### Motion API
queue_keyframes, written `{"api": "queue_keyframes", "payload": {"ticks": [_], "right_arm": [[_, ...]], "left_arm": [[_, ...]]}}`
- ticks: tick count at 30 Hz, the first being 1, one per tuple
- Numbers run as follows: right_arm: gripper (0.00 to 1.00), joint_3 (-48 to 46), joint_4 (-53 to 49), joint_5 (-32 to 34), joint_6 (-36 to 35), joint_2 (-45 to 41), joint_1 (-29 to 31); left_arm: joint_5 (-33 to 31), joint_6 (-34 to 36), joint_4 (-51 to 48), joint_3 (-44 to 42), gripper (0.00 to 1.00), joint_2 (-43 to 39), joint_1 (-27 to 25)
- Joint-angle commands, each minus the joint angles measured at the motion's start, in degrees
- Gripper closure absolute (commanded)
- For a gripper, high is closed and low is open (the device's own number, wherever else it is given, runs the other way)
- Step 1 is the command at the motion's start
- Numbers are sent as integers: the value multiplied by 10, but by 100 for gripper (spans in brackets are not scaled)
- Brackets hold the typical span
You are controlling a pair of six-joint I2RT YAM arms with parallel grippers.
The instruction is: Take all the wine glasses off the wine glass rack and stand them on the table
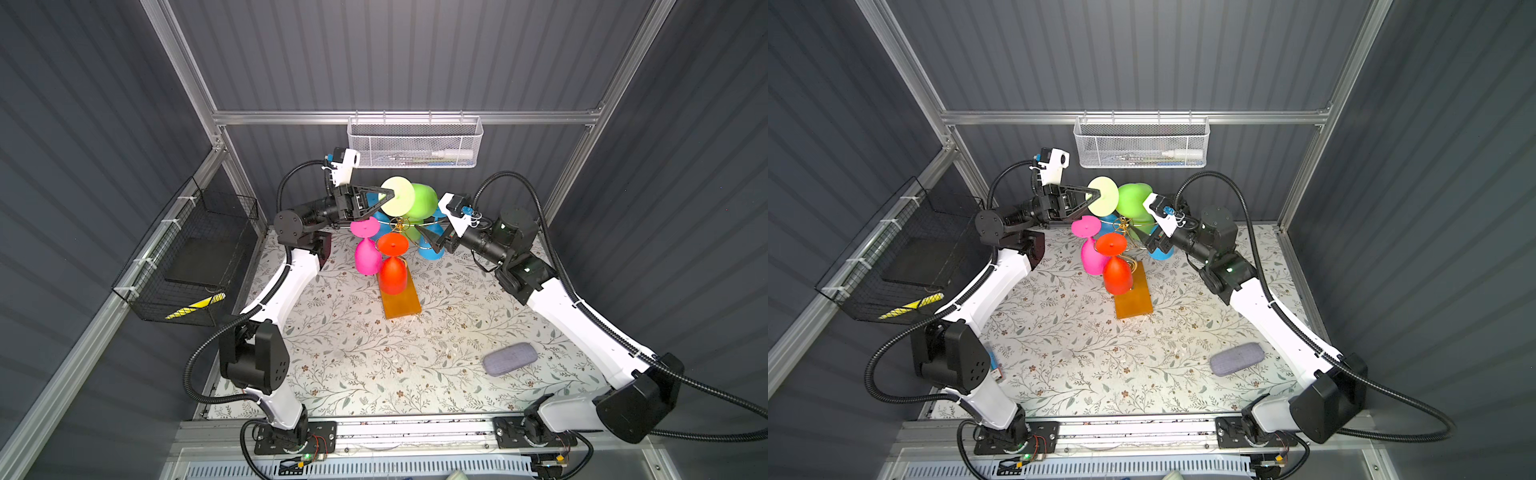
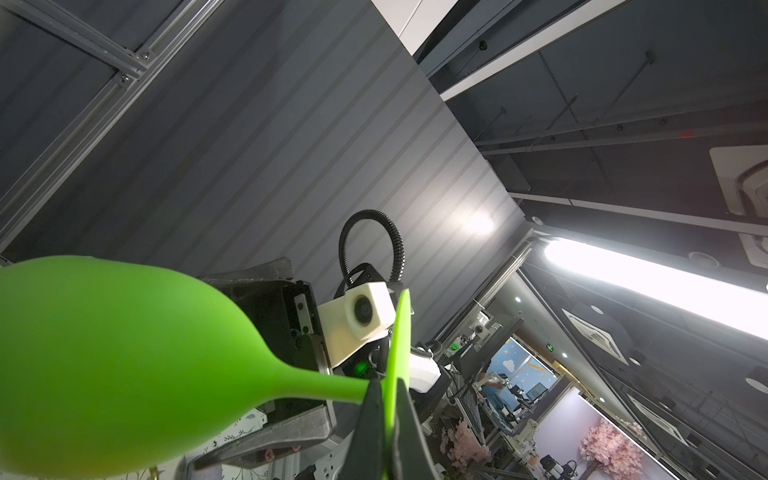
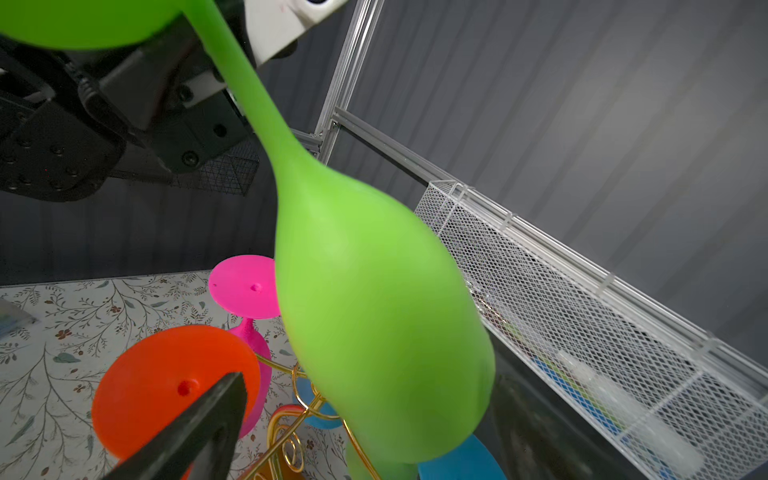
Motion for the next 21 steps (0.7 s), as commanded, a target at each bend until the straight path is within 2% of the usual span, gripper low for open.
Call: {"api": "queue_keyframes", "payload": {"ticks": [1,21], "right_arm": [[6,36,24,-16,-1,17,3],[3,141,-40,-9,-31,109,16]], "left_arm": [[1,10,8,-6,100,-21,-1],[-7,-14,24,-10,100,-31,-1]]}}
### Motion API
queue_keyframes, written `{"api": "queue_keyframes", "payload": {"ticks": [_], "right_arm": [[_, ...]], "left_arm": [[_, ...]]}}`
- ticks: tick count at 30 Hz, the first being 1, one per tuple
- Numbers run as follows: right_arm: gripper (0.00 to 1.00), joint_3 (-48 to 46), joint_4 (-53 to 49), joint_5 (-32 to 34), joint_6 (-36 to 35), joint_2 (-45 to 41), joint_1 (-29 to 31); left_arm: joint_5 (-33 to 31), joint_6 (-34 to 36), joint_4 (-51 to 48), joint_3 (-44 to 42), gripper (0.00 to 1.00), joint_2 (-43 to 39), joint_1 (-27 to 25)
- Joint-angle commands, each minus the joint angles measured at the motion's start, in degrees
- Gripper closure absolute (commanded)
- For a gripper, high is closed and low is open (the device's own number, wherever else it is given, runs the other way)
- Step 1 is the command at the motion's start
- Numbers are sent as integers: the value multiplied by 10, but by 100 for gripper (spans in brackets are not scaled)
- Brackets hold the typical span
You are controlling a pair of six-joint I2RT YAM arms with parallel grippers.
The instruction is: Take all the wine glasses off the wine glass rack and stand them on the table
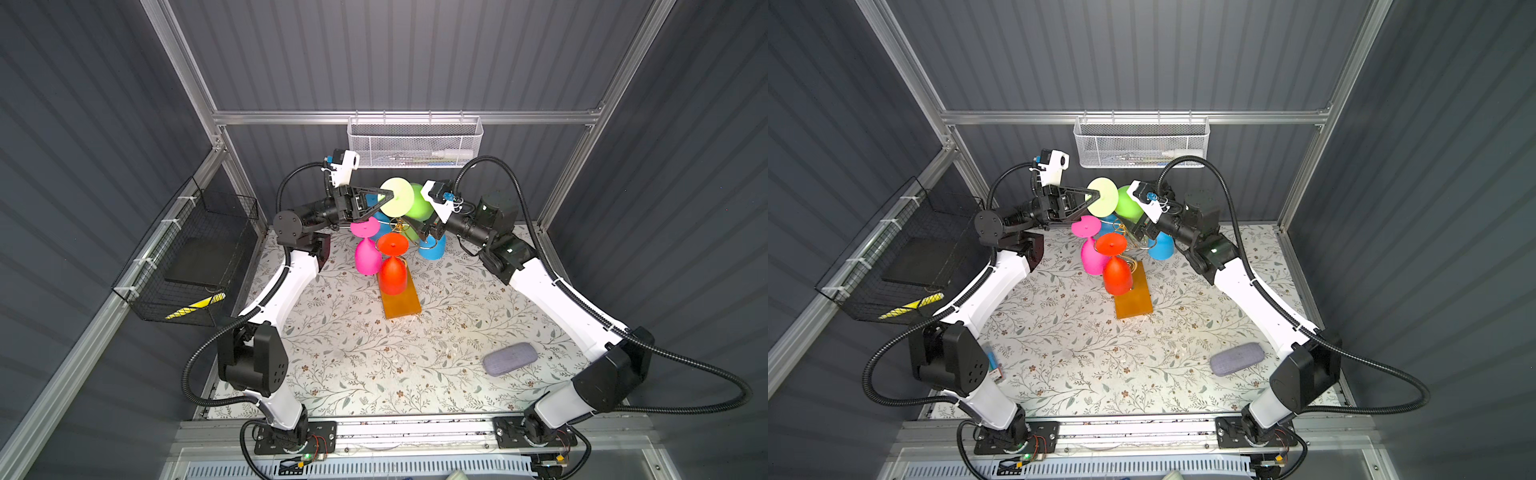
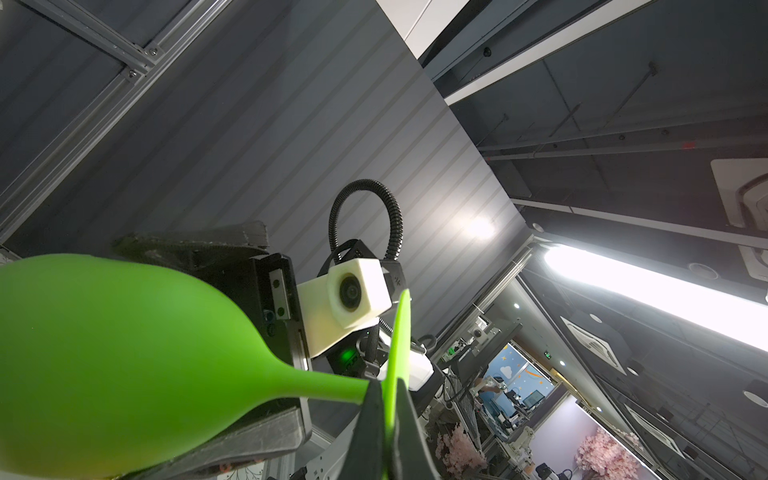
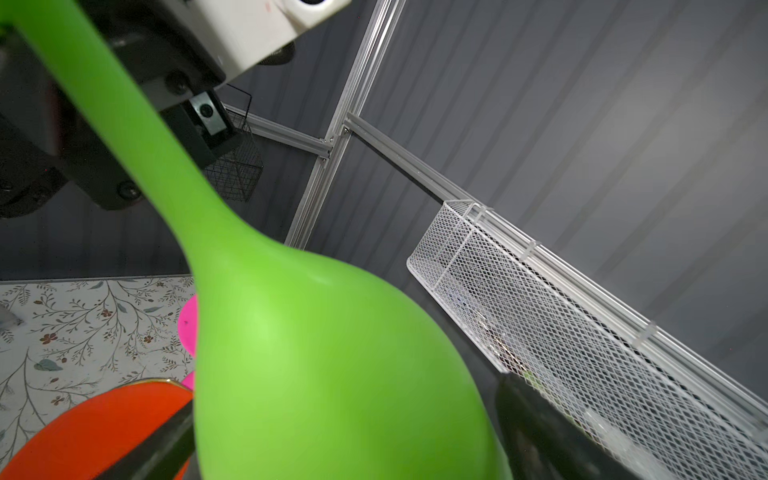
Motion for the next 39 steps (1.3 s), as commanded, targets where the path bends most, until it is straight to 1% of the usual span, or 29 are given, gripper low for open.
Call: {"api": "queue_keyframes", "payload": {"ticks": [1,7,8,9,13,18,19,23,25,35,39], "right_arm": [[3,25,-6,12,-7,9,5],[6,18,-1,27,-9,10,9],[7,17,-1,50,-9,10,10],[8,16,-2,55,-8,8,10],[11,8,-2,56,-5,2,12],[12,-2,-4,61,0,-7,16],[12,-5,-5,60,0,-8,17],[3,-9,-16,60,4,-11,19],[2,-12,-15,65,3,-11,18],[2,-29,-3,87,-4,-16,18],[7,-32,1,96,-3,-19,19]], "left_arm": [[-5,-13,32,-2,100,-22,-1],[-6,-15,32,-1,100,-22,-1],[-3,-15,32,1,100,-23,-1],[-1,-16,32,4,100,-23,0],[-2,-11,28,6,100,-26,0],[-4,-8,26,4,100,-27,1],[-5,-8,27,5,100,-27,1],[-3,-8,27,13,100,-29,1],[-1,-8,26,18,100,-30,1],[2,-6,21,14,100,-37,4],[1,-8,21,16,100,-37,5]]}}
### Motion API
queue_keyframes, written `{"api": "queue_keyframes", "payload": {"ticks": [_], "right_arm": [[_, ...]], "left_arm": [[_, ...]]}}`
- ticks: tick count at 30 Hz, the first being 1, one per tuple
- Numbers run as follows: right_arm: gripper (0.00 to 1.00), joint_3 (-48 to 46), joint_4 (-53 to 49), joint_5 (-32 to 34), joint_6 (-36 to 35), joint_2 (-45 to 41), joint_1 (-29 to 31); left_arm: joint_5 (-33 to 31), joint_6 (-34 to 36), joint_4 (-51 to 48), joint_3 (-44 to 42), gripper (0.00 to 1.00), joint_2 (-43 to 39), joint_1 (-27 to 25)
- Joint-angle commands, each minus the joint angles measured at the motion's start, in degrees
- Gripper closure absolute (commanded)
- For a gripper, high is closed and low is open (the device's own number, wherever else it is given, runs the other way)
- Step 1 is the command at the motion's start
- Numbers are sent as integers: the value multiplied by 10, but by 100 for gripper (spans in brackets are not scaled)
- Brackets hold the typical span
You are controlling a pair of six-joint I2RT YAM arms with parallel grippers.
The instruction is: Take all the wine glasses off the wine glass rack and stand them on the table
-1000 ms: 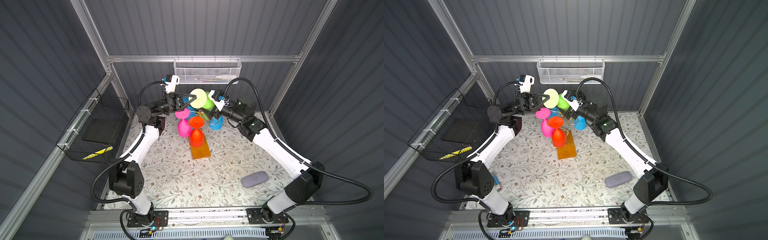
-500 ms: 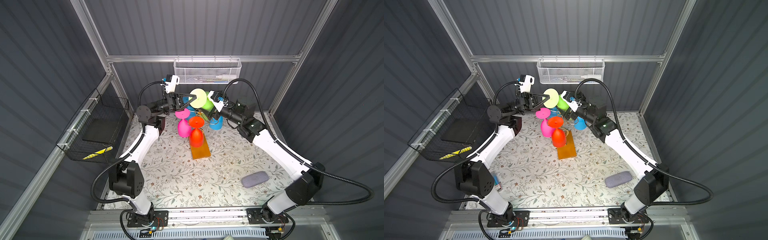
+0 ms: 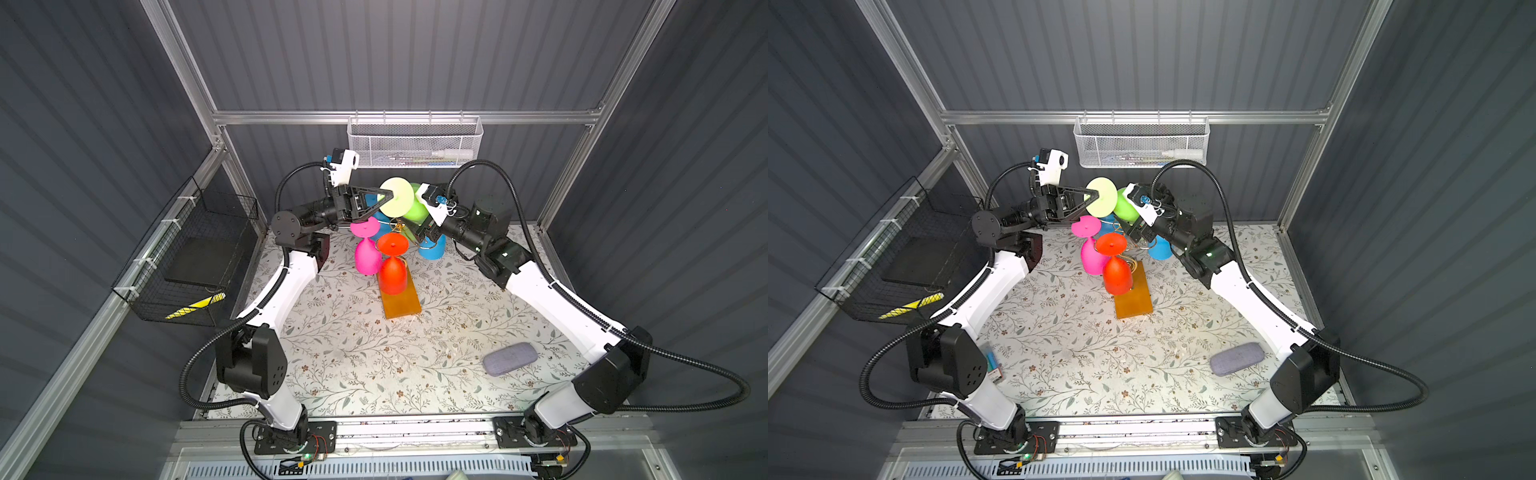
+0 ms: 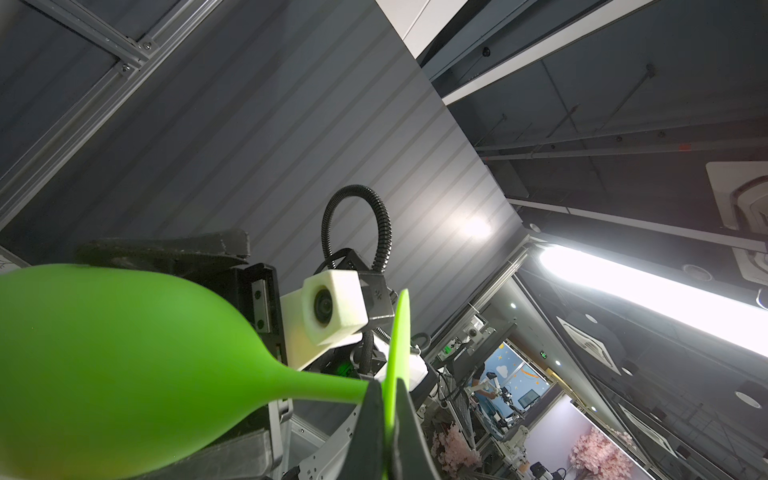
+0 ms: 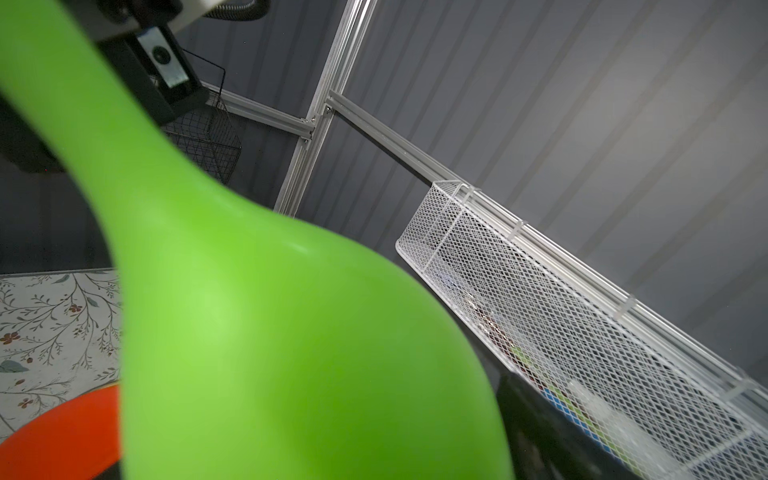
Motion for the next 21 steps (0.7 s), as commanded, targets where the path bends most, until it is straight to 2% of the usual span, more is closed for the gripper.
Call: {"api": "queue_keyframes", "payload": {"ticks": [1,7,9,14,16,19,21], "right_arm": [[8,-12,0,25,6,-11,-2],[13,-15,-7,19,17,-18,-1],[15,-16,-16,25,21,-22,1],[18,-18,-43,41,33,-37,4],[19,-10,-67,47,41,-42,5],[21,5,-111,65,54,-48,6],[22,13,-145,72,62,-53,8]], "left_arm": [[1,2,27,17,100,-30,5],[8,36,-9,10,99,-41,7],[8,52,-24,6,92,-45,8],[9,109,-63,-5,55,-53,8],[10,128,-75,-10,46,-56,9],[11,166,-105,-22,39,-63,12],[9,233,-162,-32,38,-75,15]]}}
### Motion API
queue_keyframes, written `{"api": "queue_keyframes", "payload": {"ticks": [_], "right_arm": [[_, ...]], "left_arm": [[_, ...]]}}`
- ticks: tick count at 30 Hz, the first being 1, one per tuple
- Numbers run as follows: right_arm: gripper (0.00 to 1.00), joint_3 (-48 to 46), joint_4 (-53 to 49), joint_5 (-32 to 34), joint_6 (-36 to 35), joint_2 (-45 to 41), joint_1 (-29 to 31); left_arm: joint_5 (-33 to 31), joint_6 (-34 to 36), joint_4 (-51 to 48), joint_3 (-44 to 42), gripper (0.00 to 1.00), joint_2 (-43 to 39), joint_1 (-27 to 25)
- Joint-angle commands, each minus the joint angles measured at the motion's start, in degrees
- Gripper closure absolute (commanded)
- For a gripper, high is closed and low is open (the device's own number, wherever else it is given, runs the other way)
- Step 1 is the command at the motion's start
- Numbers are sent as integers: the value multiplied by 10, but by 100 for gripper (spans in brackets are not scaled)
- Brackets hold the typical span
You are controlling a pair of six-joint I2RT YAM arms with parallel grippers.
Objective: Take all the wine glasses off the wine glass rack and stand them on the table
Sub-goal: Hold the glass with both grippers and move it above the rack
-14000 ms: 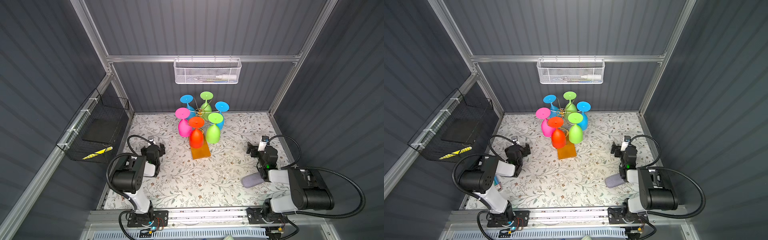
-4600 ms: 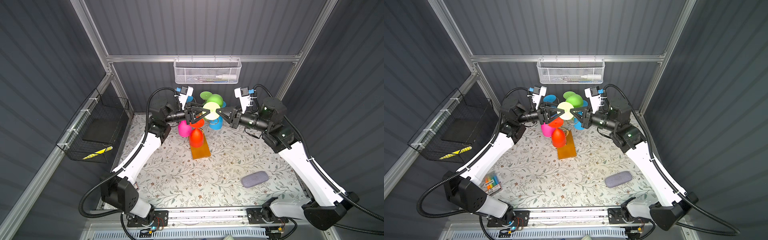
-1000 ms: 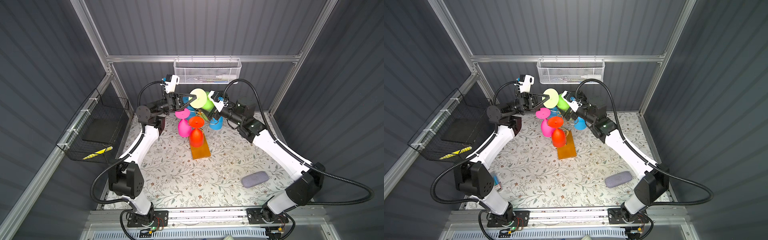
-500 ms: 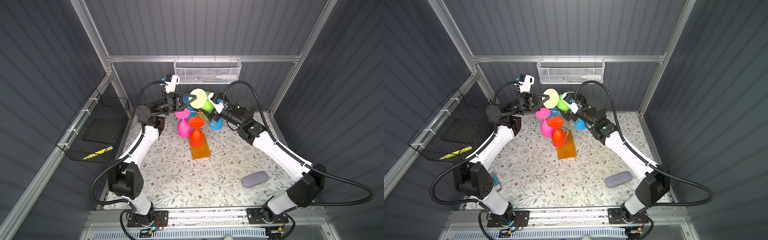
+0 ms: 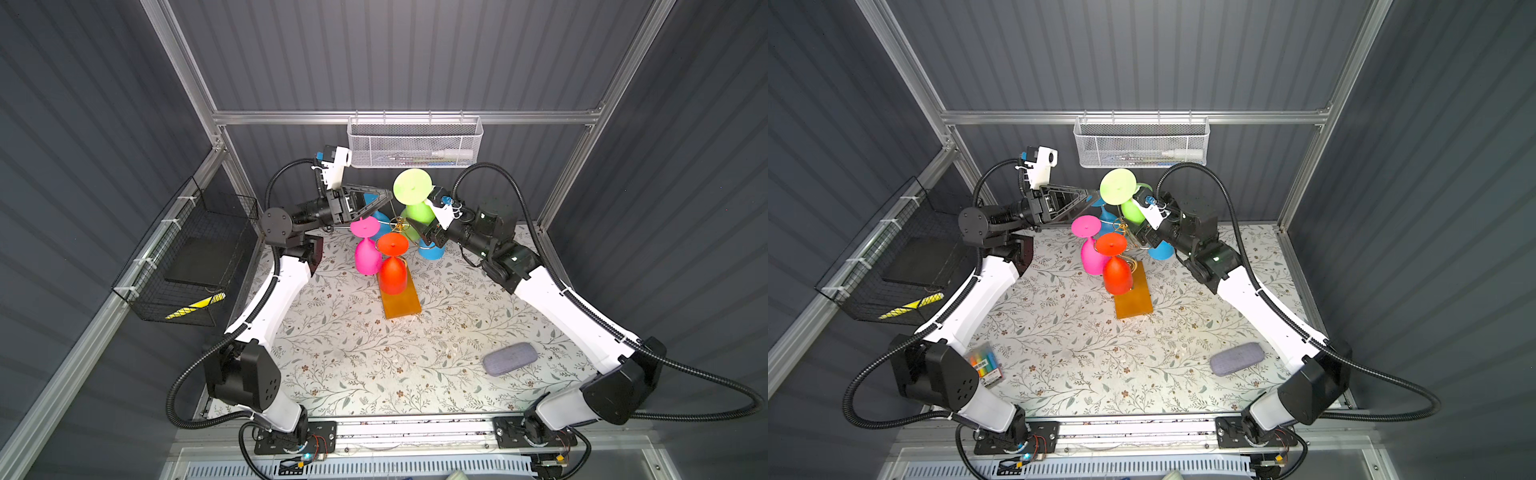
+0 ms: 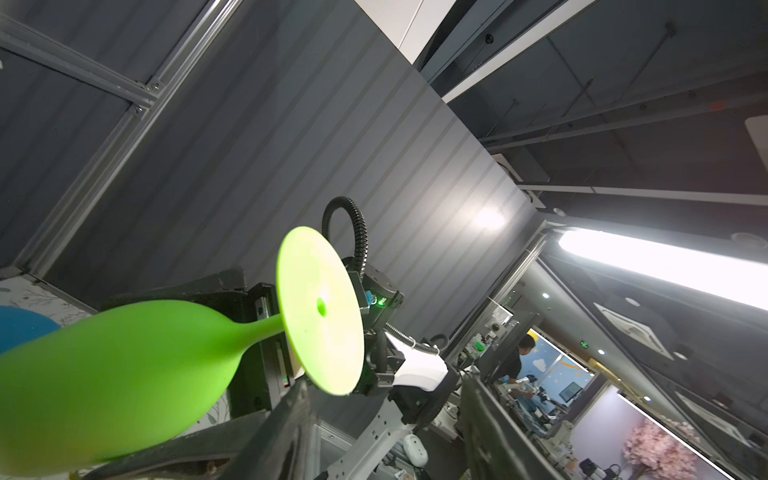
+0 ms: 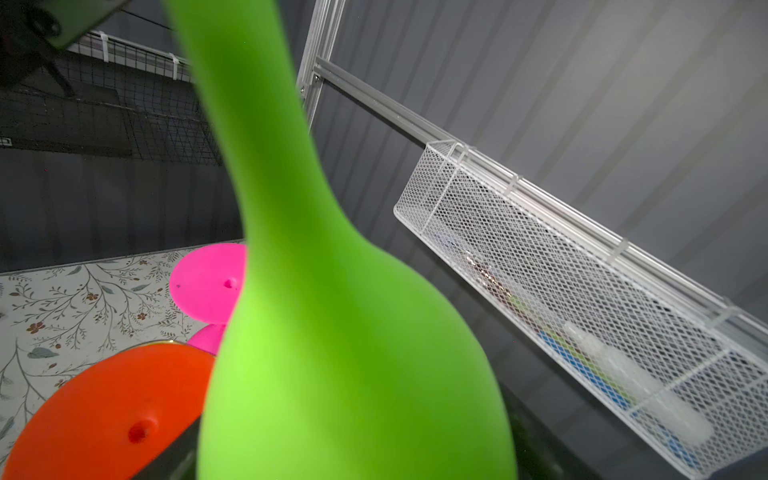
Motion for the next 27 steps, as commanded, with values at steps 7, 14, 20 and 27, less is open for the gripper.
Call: {"api": "queue_keyframes", "payload": {"ticks": [7,14,20,27], "right_arm": [[23,72,-198,62,50,-30,12],[24,168,-353,89,61,-7,27],[24,241,-452,120,60,29,51],[24,270,-499,138,58,47,62]], "left_arm": [[-187,604,-580,13,31,-100,0],[-352,799,-510,-78,28,-143,-21],[-442,1077,-447,-137,29,-148,-102],[-426,1164,-317,-192,33,-156,-105]]}}
